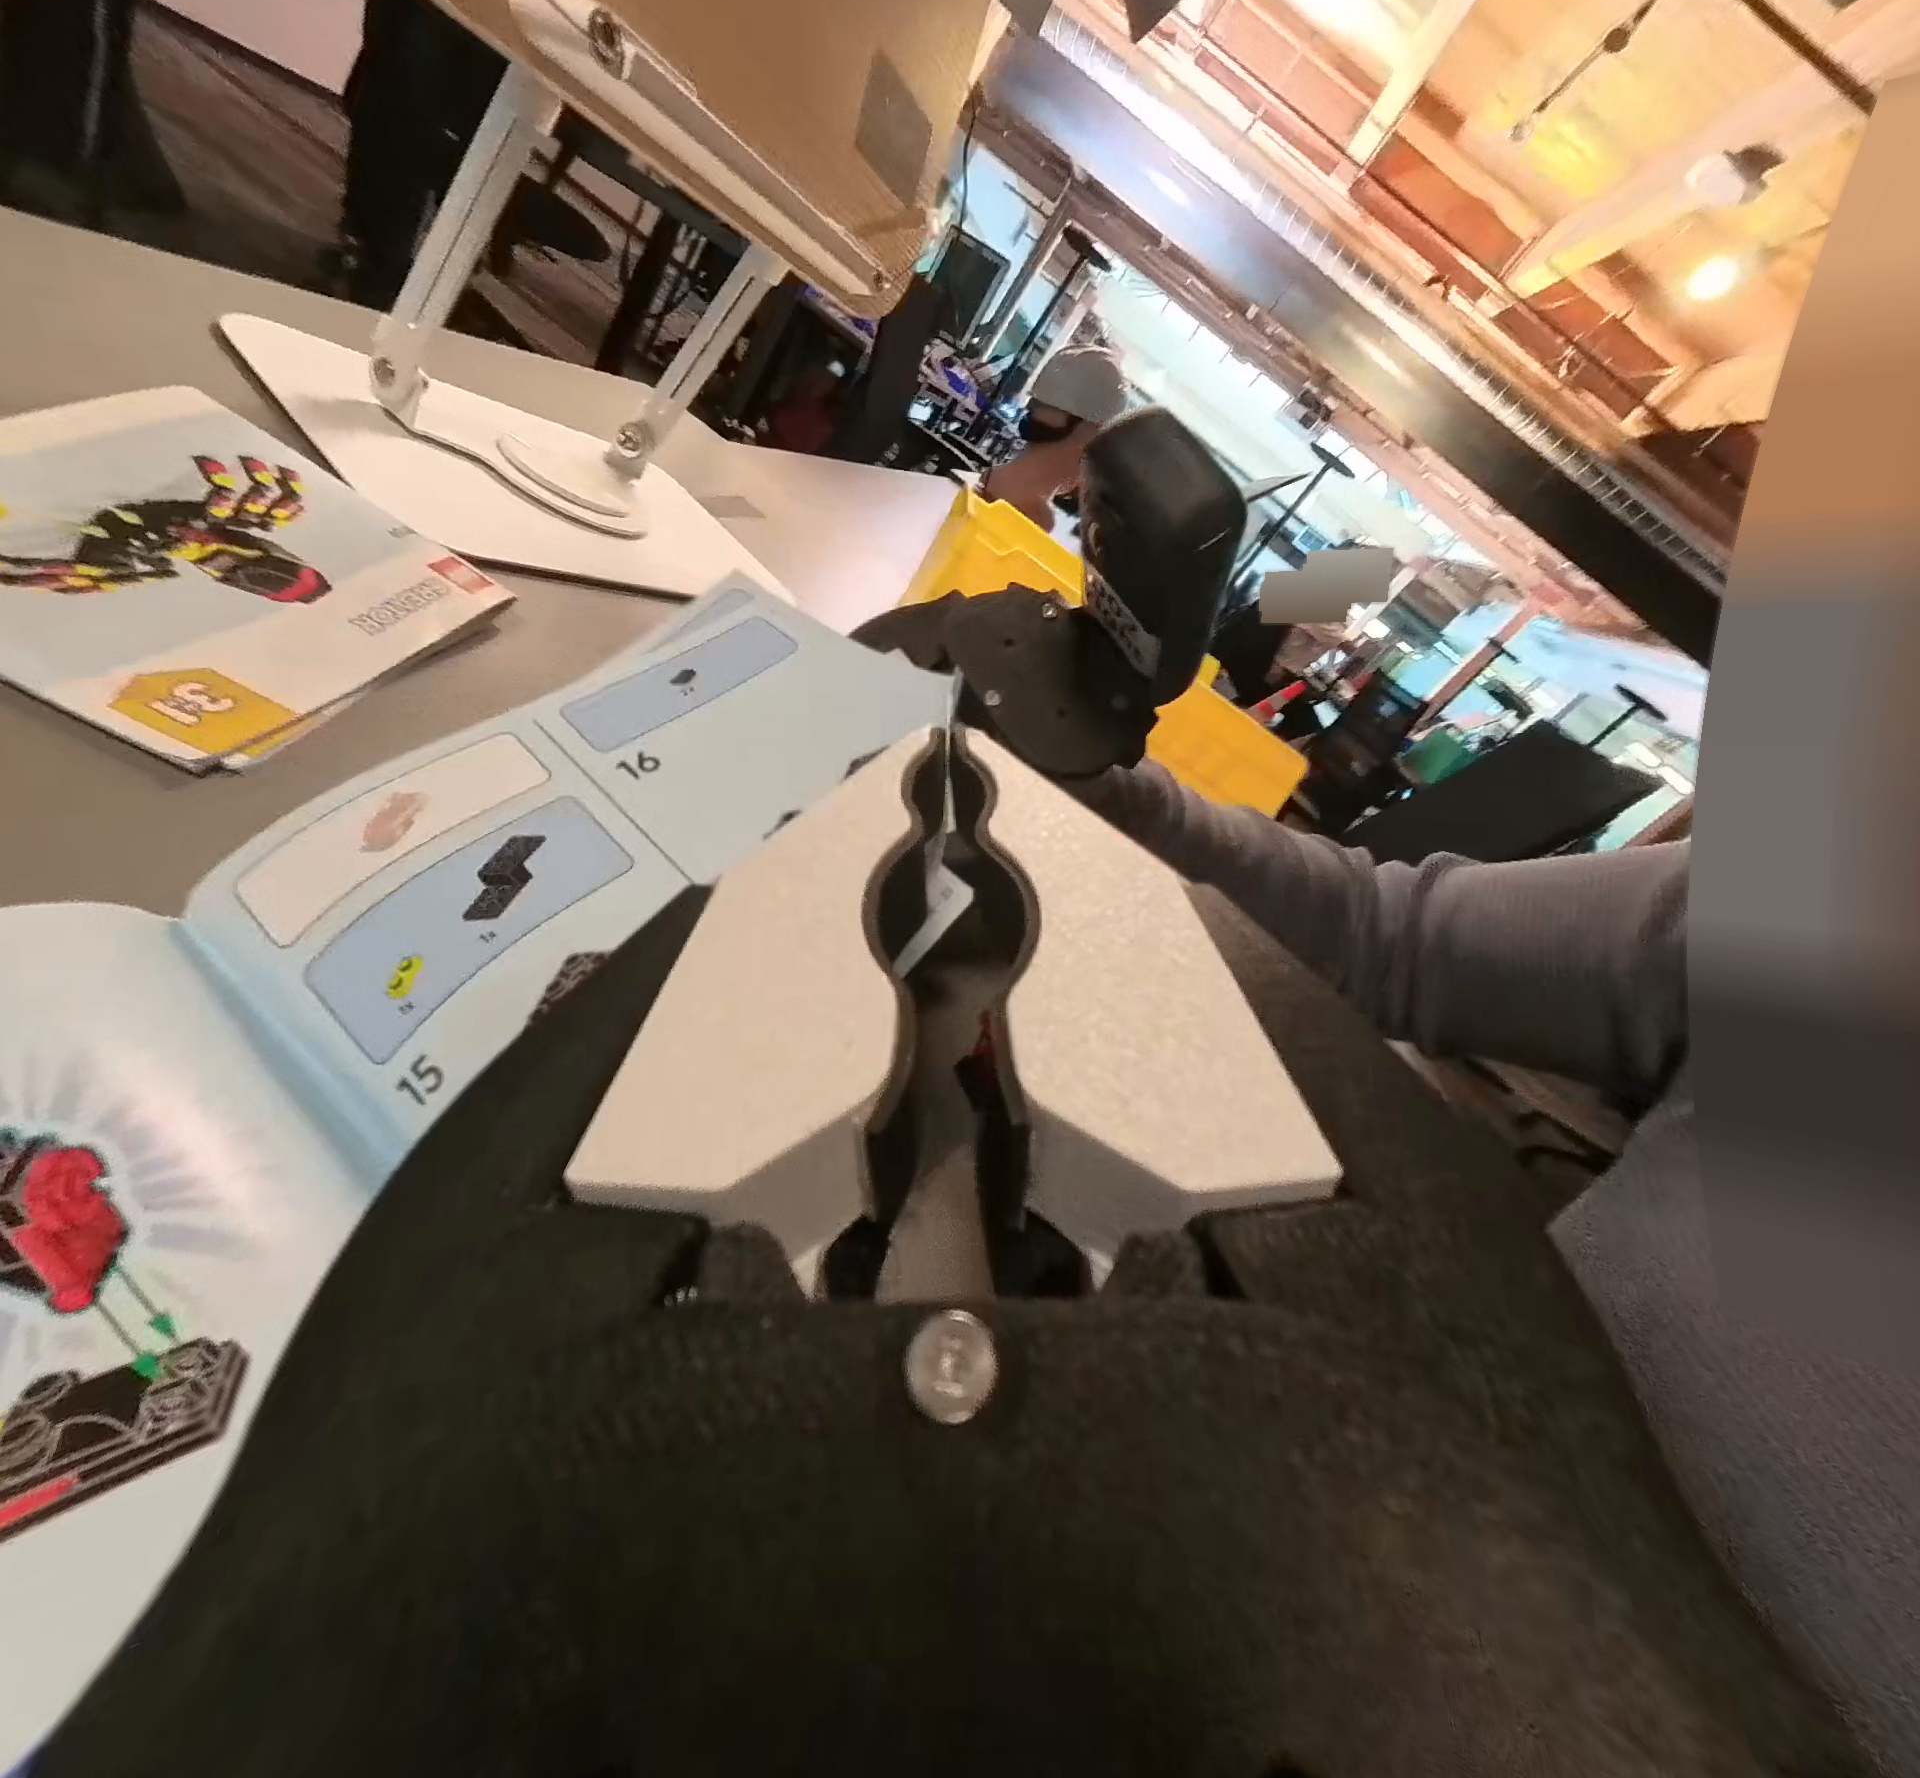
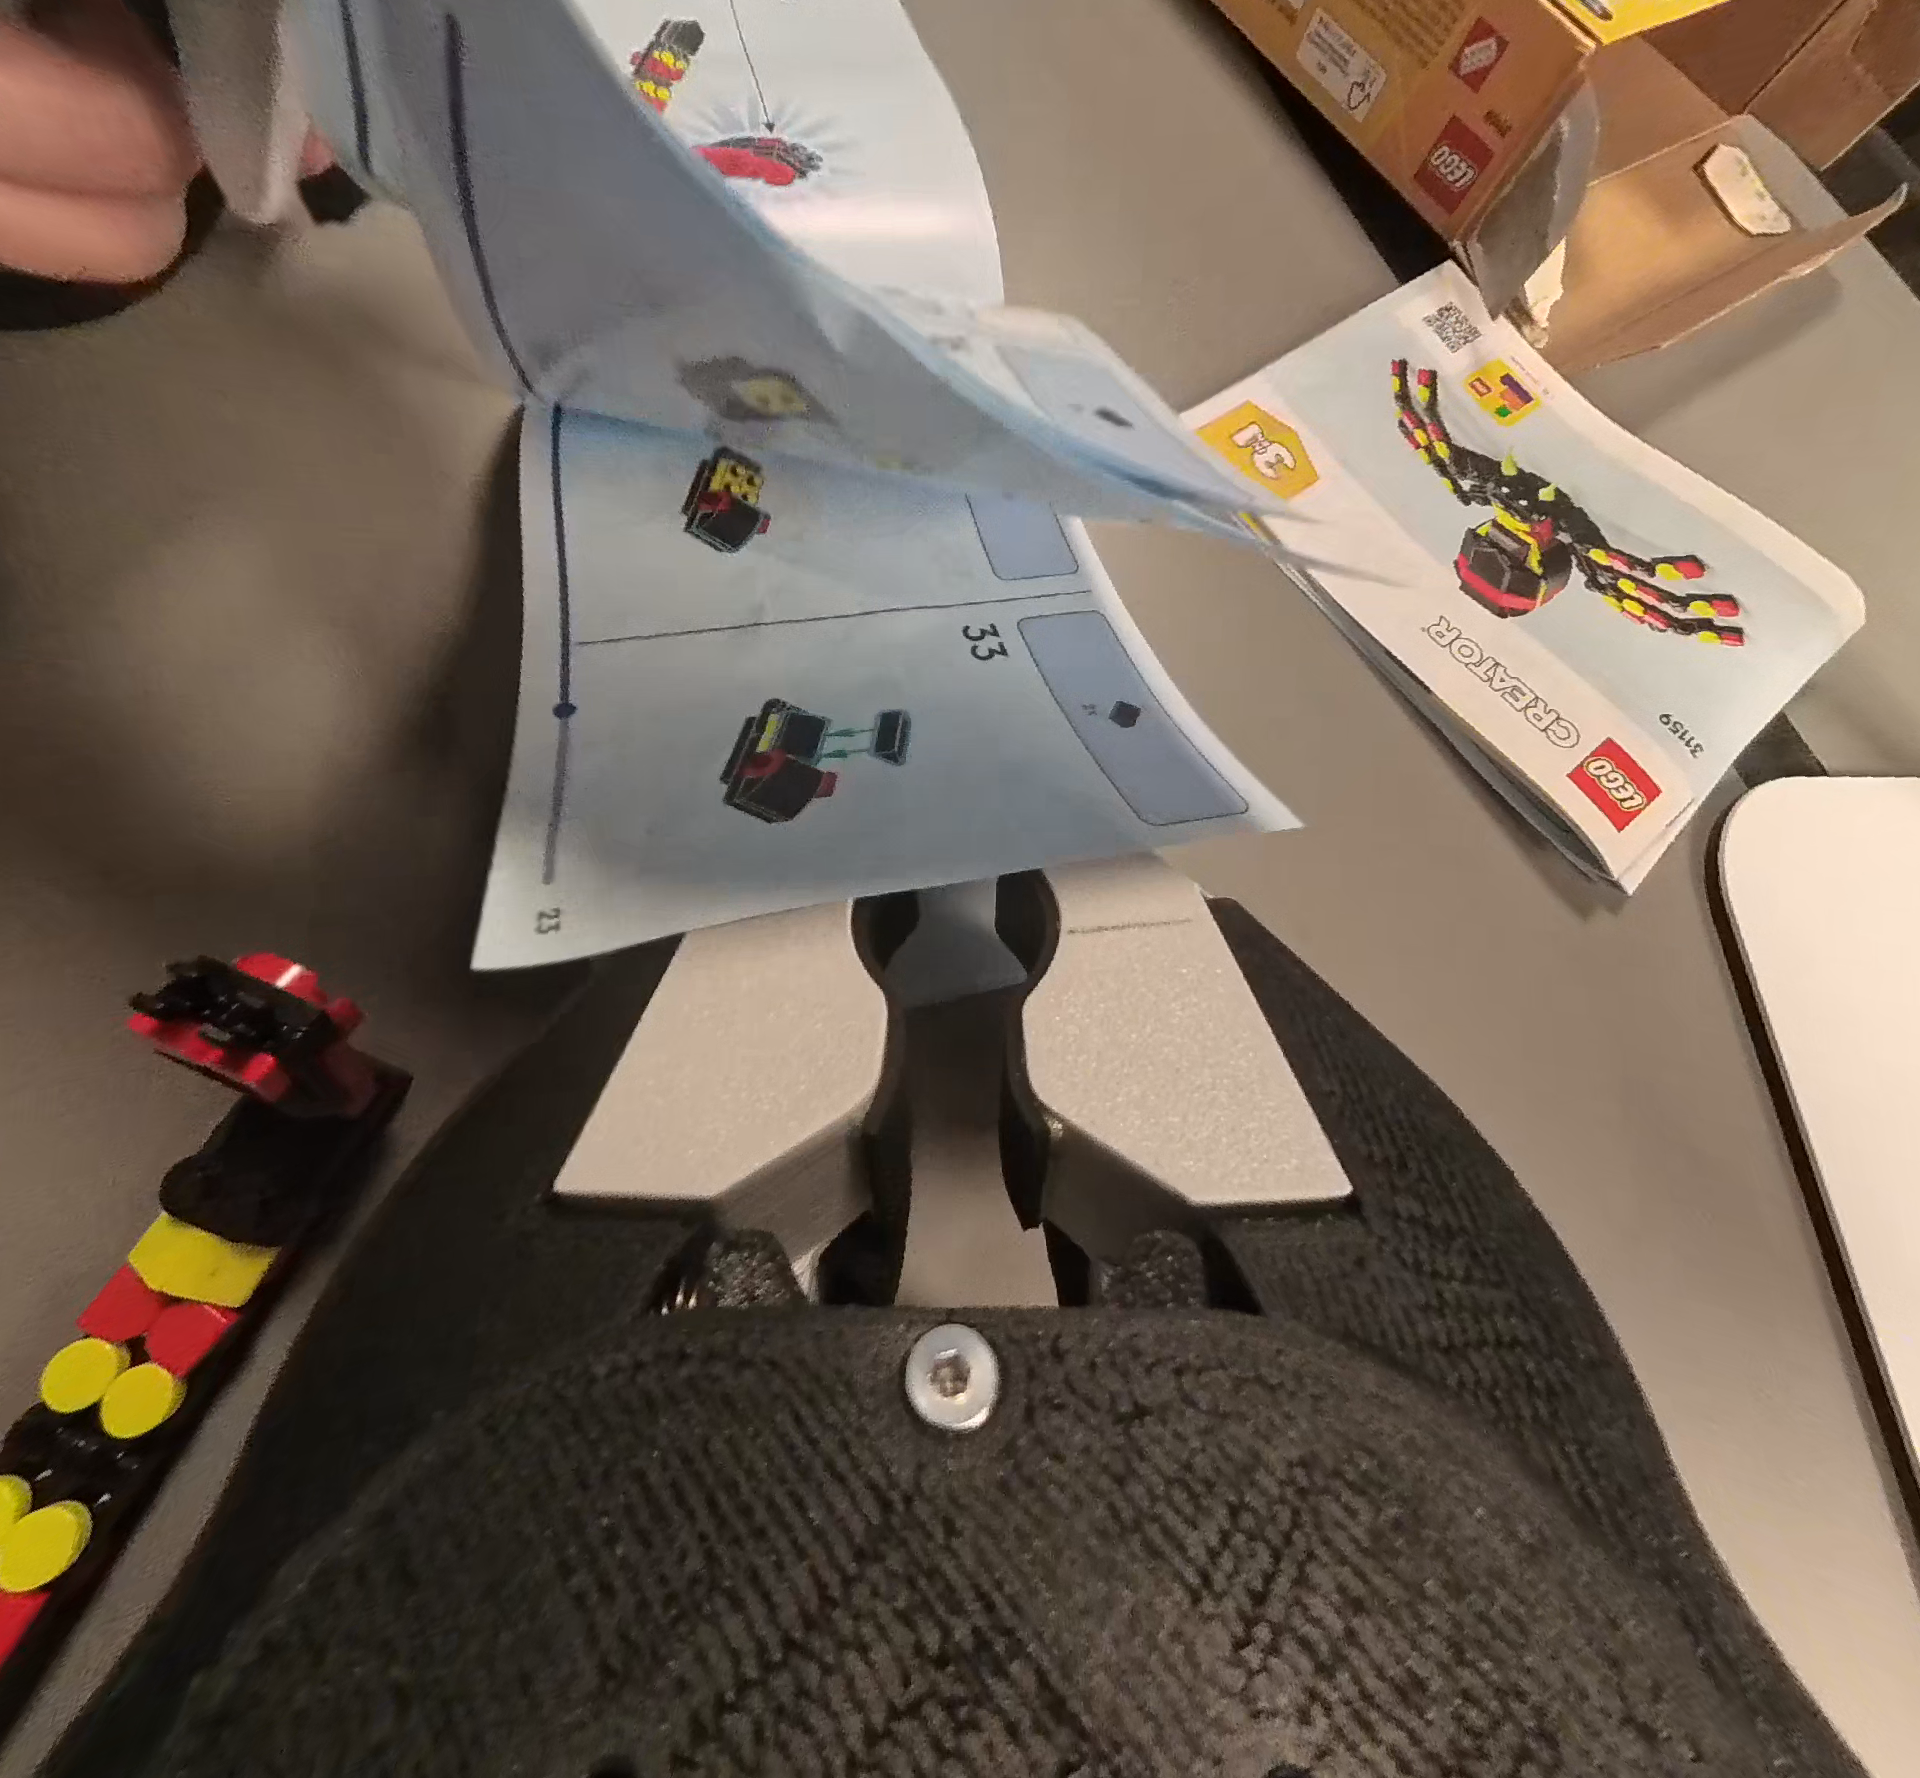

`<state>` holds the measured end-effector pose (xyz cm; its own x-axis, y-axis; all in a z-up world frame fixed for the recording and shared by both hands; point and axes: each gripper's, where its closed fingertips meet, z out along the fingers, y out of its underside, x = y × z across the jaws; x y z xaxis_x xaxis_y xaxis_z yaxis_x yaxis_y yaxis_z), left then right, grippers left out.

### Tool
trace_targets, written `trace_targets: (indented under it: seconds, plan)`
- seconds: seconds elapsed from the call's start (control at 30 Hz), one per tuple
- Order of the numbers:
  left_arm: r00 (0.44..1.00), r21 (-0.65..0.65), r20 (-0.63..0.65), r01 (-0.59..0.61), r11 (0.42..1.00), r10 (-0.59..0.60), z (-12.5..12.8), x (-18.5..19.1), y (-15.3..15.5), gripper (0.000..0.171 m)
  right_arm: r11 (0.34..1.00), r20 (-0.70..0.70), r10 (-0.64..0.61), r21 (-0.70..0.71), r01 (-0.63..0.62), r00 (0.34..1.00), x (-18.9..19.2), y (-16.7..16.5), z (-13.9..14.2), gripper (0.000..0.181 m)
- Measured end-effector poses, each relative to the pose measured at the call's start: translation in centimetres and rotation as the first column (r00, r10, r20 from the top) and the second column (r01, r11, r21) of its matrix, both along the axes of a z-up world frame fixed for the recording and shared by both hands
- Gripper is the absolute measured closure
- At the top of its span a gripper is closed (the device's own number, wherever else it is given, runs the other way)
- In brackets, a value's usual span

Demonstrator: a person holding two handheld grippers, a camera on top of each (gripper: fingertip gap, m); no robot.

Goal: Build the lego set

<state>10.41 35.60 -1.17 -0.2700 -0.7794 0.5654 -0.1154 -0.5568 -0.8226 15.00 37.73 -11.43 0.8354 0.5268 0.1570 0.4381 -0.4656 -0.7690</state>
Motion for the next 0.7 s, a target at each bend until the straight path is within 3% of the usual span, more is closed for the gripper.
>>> trace_targets:
  seconds: [0.23,0.37,0.53,0.6,0.7]
  plan:
    - [1.0,0.052,0.02,-0.014,0.999,0.013,0.0,-0.4,0.3,0.171,0.999,0.016,-0.028,0.021,0.028,0.999,0.4,0.2,0.2,0.165]
    - [0.999,0.059,0.052,-0.011,0.998,0.008,-0.4,-0.8,0.7,0.171,0.98,0.037,-0.17,0.113,0.165,0.985,2.5,0.9,1.2,0.15]
    - [0.998,0.014,0.06,-0.009,1.0,0.009,-0.5,-0.8,1.0,0.171,0.885,-0.195,-0.312,0.295,0.359,0.93,5.6,0.7,5.4,0.155]
    - [0.998,-0.005,0.056,-0.011,1.0,0.011,-0.5,-0.7,1.2,0.171,0.873,-0.297,-0.248,0.346,0.345,0.922,5.5,0.1,6.9,0.157]
    - [0.999,-0.038,0.053,-0.008,0.999,0.01,-0.6,-0.7,1.4,0.171,0.888,-0.315,-0.051,0.42,0.188,0.948,3.1,-1.2,8.0,0.155]
